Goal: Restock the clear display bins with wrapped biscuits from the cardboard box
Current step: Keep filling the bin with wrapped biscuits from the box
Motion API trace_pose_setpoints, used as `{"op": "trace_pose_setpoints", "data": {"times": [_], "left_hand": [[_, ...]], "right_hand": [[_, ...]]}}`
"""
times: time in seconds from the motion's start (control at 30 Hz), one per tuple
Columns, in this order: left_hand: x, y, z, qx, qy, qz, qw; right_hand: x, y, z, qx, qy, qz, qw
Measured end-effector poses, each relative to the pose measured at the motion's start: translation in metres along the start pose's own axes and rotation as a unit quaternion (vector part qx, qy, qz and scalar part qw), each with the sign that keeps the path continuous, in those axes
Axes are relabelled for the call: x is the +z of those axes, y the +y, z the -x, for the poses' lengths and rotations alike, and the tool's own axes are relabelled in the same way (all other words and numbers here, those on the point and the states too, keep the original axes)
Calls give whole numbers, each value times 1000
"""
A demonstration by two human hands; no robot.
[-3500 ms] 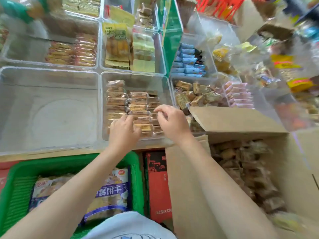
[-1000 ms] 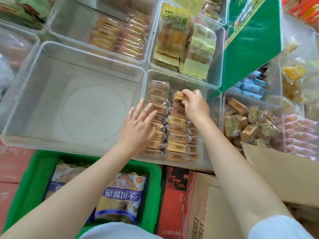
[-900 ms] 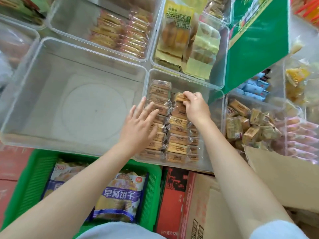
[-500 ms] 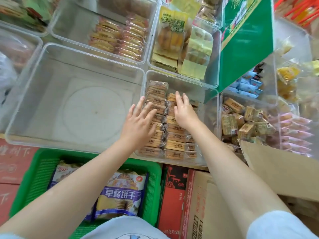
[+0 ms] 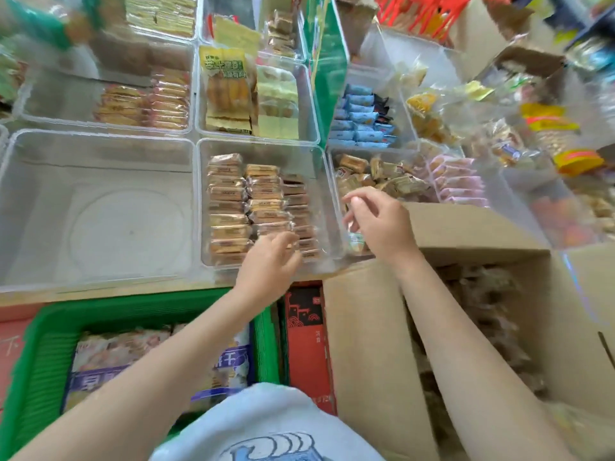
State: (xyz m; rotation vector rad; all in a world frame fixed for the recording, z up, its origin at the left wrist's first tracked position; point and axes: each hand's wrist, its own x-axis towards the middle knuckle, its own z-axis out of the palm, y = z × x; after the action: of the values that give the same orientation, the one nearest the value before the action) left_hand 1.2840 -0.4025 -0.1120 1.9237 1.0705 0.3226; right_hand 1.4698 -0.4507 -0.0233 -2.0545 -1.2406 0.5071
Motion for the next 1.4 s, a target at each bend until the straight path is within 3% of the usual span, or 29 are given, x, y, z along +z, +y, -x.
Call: {"op": "trace_pose_setpoints", "data": {"times": [0.13, 0.27, 0.37, 0.5, 0.63, 0.77, 0.83, 0.9, 1.0, 1.1, 1.17, 1.27, 1.4], "left_hand": [[52, 76, 38, 2, -57, 107, 993], [99, 114, 65, -23, -112, 125, 986], [113, 122, 69, -71, -112, 141, 981], [110, 113, 68, -93, -88, 204, 970], [108, 108, 71, -96, -91, 226, 965], [110, 109, 72, -105, -77, 234, 963], [112, 110, 74, -101, -70, 233, 965], [114, 110, 74, -99, -61, 235, 965], [117, 113, 73, -97, -57, 237, 965], [120, 119, 73, -94, -63, 215, 970], [118, 122, 74, -44, -34, 131, 990], [101, 134, 78, 87, 28, 100, 991], [58, 143, 73, 186, 73, 88, 976]], "right_hand": [[-44, 33, 49, 38, 117, -39, 992], [-75, 79, 91, 87, 124, -30, 988], [-91, 112, 110, 134, 60, 6, 989], [-90, 148, 117, 179, -91, 66, 977], [-67, 166, 106, 135, -168, 116, 970], [-34, 187, 99, 114, -267, 238, 927], [-26, 196, 99, 91, -265, 260, 924], [-31, 196, 96, 98, -237, 224, 940], [-61, 189, 89, 187, -204, 58, 959], [-100, 171, 88, 226, -148, -177, 946], [-119, 152, 89, 205, -120, -295, 926], [-132, 113, 90, 146, -131, -355, 914], [-114, 64, 87, 102, -175, -376, 904]]}}
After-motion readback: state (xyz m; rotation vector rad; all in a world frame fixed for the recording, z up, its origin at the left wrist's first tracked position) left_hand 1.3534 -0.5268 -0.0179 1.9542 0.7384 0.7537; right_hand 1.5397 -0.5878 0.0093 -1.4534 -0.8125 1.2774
